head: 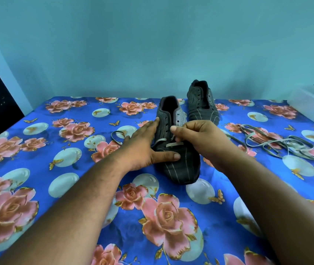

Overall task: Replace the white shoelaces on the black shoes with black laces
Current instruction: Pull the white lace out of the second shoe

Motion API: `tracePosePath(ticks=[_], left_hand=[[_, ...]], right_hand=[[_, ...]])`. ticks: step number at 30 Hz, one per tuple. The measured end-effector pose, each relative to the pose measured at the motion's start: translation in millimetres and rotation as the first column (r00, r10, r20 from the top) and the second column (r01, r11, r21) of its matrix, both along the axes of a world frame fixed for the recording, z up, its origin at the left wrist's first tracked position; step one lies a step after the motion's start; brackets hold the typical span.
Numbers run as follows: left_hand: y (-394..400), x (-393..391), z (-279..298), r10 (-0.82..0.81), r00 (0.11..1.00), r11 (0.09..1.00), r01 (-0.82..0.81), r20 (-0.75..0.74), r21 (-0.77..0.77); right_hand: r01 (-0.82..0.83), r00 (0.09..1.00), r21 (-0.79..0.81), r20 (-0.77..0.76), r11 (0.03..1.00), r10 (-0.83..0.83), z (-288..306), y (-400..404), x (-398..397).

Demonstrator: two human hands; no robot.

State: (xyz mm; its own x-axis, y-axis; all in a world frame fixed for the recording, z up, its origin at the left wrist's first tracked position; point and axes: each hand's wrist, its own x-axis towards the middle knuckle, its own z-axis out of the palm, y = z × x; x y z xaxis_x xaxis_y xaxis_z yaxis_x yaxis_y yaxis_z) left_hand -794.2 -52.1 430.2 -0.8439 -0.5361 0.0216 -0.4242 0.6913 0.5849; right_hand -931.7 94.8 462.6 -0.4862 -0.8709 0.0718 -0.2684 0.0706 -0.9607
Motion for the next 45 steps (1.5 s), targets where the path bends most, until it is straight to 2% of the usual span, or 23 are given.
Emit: tracePosePath(ticks=[3,6,10,12,15,19,21,23,25,26,29,32,34,36,38,40,45], left_hand=[[-3.7,-2.1,-3.9,-0.004,1.0,1.0,0.004,-0.012,-0.002],[-7.0,-3.9,-8.4,-0.012,1.0,1.0,0.012,-0.028,0.0],[-7.0,-4.9,-9.7,-0.008,1.0,1.0,0.008,-0.001,-0.016],[-6.1,-4.3,-8.4,-0.004,1.0,1.0,0.004,0.005,-0.029],[-4.5,-2.9,-5.8,-0.004,1.0,0.999,0.004,0.016,-0.04],[0.0,-1.9,-1.1,0.005,0.999,0.998,-0.002,0.05,-0.064],[1.0,-1.2,0.2,0.007,0.999,0.997,-0.003,0.053,-0.073],[0.8,-0.7,0.5,0.003,0.999,0.998,0.0,0.046,-0.061],[-0.1,-0.8,0.2,-0.002,0.999,0.999,0.003,0.042,-0.043],[-1.1,-1.6,-0.5,-0.008,0.999,0.999,0.01,0.034,-0.04],[-3.0,-3.6,-2.9,-0.025,1.0,0.999,0.026,0.01,-0.038],[-4.7,-3.1,-5.0,-0.029,0.999,0.999,0.028,-0.015,-0.028],[-8.1,-5.4,-8.5,-0.026,0.999,0.999,0.024,-0.042,-0.049],[-13.1,-8.3,-13.6,-0.029,0.998,0.996,0.024,-0.063,-0.081],[-17.0,-10.0,-17.6,-0.048,0.995,0.996,0.041,-0.09,-0.073],[-17.3,-9.5,-18.0,-0.056,0.993,0.997,0.05,-0.106,-0.058],[-14.7,-7.5,-15.7,-0.044,0.995,0.997,0.039,-0.088,-0.059]], right_hand=[[0.011,0.999,-0.034,-0.041,0.999,-0.013,6.7,5.0,0.3],[-0.023,0.997,-0.089,0.077,0.996,0.03,15.5,11.4,0.7],[-0.021,0.988,-0.183,0.144,0.983,0.048,18.0,10.7,1.5],[0.015,1.0,-0.086,0.021,0.996,-0.013,20.5,13.0,3.9],[0.067,0.949,-0.001,-0.309,0.998,-0.064,18.8,16.5,-0.3],[0.094,0.913,0.024,-0.401,0.995,-0.077,14.2,14.2,-3.2],[0.122,0.938,-0.025,-0.325,0.992,-0.124,13.1,11.4,-4.8],[0.24,0.958,-0.126,-0.13,0.963,-0.255,8.2,7.4,-15.3],[0.364,0.927,-0.188,-0.02,0.912,-0.374,2.8,5.3,-30.0],[0.396,0.909,-0.163,-0.067,0.903,-0.411,0.3,5.0,-34.6],[0.423,0.821,-0.092,-0.382,0.901,-0.424,-8.2,4.0,-37.5],[0.35,0.639,-0.298,-0.618,0.888,-0.459,-5.2,3.9,-28.7],[0.239,0.521,-0.315,-0.757,0.919,-0.395,-4.6,3.9,-25.7],[0.164,0.456,-0.223,-0.846,0.961,-0.275,-7.0,3.5,-22.2],[0.141,0.454,-0.143,-0.87,0.98,-0.193,-10.6,2.4,-20.5],[0.125,0.479,-0.126,-0.861,0.984,-0.171,-10.0,1.8,-20.2],[0.118,0.474,-0.062,-0.873,0.991,-0.111,-4.5,4.4,-21.1]])
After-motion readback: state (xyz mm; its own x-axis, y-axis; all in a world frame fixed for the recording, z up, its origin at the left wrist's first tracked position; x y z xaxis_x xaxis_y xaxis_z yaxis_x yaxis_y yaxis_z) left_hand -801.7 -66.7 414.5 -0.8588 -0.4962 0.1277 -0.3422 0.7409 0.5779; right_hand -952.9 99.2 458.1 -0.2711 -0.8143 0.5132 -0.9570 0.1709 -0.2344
